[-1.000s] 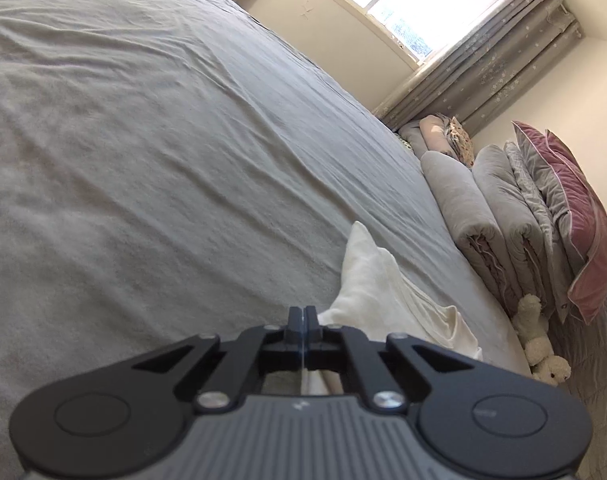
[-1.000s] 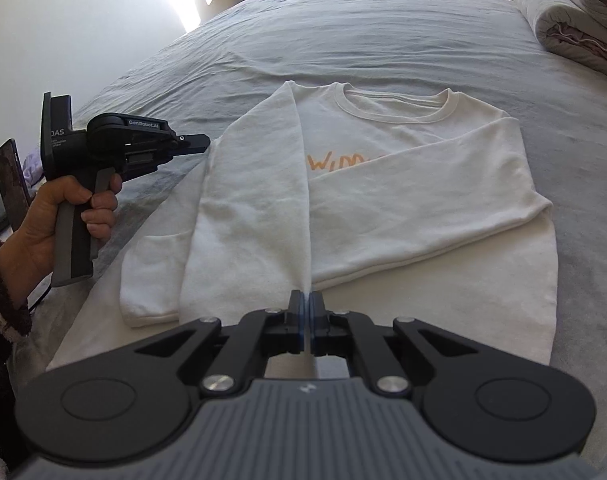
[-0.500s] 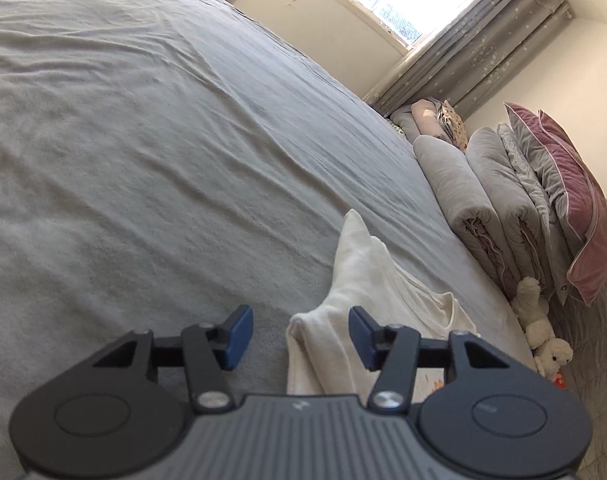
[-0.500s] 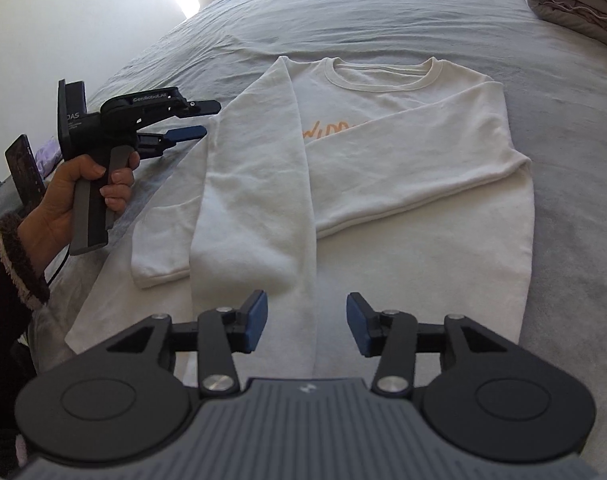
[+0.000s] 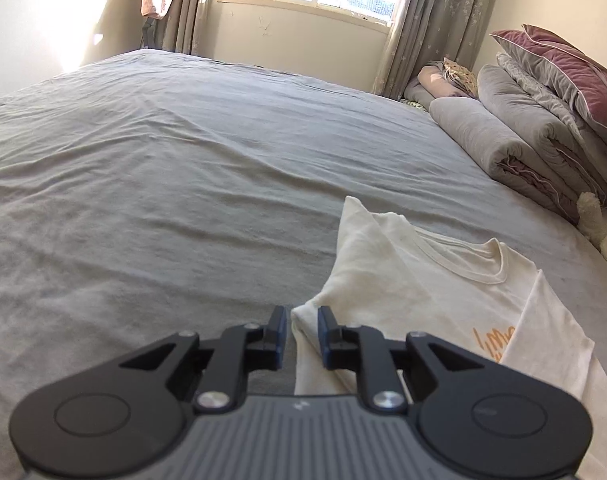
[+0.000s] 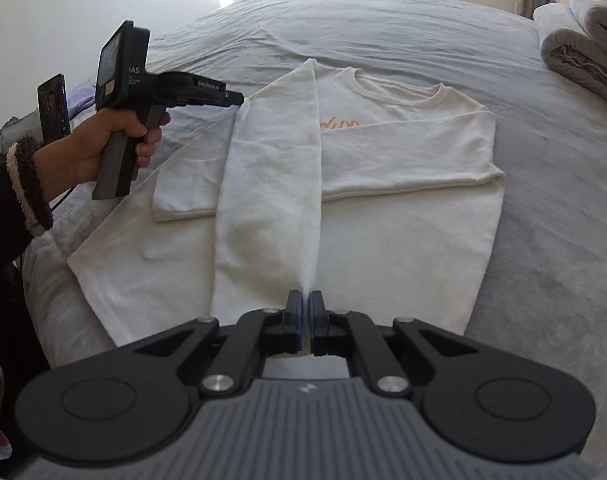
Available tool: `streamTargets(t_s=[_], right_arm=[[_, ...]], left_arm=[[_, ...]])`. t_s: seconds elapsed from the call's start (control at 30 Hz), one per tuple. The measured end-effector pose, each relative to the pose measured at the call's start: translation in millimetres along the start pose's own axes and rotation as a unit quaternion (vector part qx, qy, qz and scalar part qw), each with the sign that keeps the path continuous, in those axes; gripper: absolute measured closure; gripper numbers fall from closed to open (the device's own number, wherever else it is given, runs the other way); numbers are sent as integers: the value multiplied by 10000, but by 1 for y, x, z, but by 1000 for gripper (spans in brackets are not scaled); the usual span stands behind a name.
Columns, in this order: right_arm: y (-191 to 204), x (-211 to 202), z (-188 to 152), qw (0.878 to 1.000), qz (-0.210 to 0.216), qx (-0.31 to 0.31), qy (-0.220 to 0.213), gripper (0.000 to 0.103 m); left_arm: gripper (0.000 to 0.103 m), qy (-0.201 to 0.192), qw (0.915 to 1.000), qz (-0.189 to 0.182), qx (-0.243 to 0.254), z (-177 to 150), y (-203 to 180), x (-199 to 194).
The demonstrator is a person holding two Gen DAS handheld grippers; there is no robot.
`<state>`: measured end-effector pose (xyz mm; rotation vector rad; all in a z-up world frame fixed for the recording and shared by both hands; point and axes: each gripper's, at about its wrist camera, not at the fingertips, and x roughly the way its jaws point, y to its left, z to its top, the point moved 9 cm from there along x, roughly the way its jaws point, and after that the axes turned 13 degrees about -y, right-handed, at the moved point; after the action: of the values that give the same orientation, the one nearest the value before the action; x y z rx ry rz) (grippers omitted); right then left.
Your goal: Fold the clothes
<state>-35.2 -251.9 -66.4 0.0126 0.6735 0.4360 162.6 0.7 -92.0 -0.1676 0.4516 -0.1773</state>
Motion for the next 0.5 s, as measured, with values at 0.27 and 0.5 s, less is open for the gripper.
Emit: streamTargets(t_s=[0.27, 0.5], right_arm=[[-26, 9, -7, 9974, -605, 141, 363, 87], [-10, 9, 5, 9985, -523, 173, -75, 60]], left_arm=[[65, 246, 9958, -708, 530, -22, -38, -73], [65, -7, 9950, -729, 684, -21, -45, -45]])
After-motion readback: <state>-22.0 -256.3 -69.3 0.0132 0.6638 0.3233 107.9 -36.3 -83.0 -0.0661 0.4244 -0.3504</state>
